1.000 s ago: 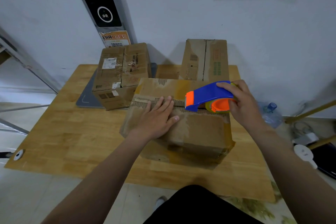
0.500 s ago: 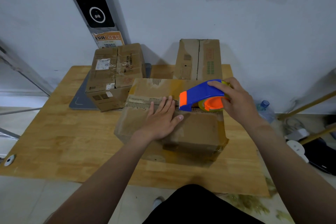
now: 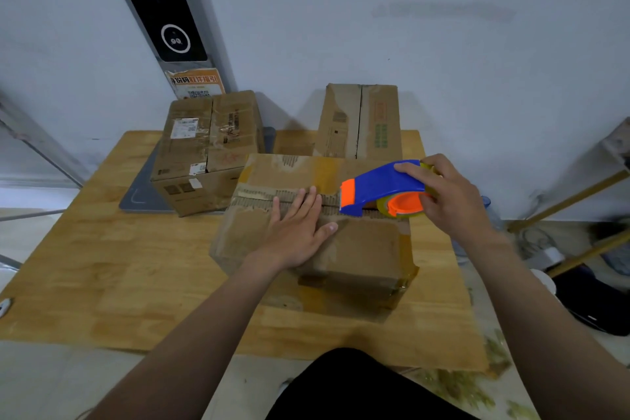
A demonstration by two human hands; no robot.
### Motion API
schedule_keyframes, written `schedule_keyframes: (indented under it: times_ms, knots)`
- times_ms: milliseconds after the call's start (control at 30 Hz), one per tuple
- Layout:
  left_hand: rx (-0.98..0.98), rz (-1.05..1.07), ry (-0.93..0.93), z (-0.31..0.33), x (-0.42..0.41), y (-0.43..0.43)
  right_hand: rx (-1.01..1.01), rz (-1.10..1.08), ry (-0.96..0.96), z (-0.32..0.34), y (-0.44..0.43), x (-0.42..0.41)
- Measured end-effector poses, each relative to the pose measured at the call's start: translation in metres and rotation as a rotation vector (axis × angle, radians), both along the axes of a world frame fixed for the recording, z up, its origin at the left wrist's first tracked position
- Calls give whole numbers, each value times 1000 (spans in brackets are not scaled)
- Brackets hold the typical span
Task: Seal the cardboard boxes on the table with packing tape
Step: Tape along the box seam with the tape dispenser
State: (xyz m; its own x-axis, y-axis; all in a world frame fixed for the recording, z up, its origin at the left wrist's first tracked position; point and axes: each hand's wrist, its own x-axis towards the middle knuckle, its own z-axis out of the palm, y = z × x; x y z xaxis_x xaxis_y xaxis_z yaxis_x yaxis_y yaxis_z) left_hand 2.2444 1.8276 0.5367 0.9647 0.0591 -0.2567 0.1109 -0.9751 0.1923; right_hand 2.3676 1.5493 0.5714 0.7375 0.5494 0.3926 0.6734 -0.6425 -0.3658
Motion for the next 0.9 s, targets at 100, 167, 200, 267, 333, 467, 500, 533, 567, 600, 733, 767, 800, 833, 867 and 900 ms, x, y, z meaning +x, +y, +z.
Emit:
schedule_keyframes:
  times_ms: [100, 167, 200, 267, 333, 467, 500, 533, 567, 600, 733, 767, 800, 833, 867, 900]
  knots:
    - [-11, 12, -7, 2, 0, -2, 7, 5, -29, -2, -4, -1]
    - [-2, 24, -15, 2, -1, -3, 40, -11, -39, -3, -14, 2]
    - [0, 29, -16, 2, 0, -4, 56, -24, -47, -2, -22, 4]
    - [-2, 29, -11, 4, 0, -5, 66, -44, -73, 1, -38, 9]
    - [7, 34, -9, 5, -1, -6, 78, -40, -74, -2, -48, 10]
    - [4, 88, 21, 8, 0, -12, 105, 6, 18, -24, -51, 12]
    - [-1, 103, 34, 9, 1, -15, 111, 4, 44, -28, -51, 11]
    - [-6, 119, 44, 10, 2, -17, 124, -4, 65, -31, -52, 10]
    - [-8, 138, 54, 11, 3, -20, 138, -18, 83, -32, -52, 10]
    - [-8, 158, 63, 12, 4, -23, 144, -29, 96, -32, -52, 9]
    - [3, 178, 81, 16, 9, -48, 143, -27, 116, -33, -53, 8]
    - [4, 155, 82, 16, 10, -59, 144, -23, 121, -33, -53, 9]
    - [-1, 134, 83, 17, 12, -72, 144, -19, 124, -33, -54, 9]
    - [-9, 123, 84, 16, 13, -85, 144, -14, 124, -32, -54, 9]
    - [-18, 127, 83, 13, 16, -98, 146, -4, 123, -32, -55, 9]
    - [-19, 149, 81, 11, 18, -109, 148, 12, 121, -31, -55, 9]
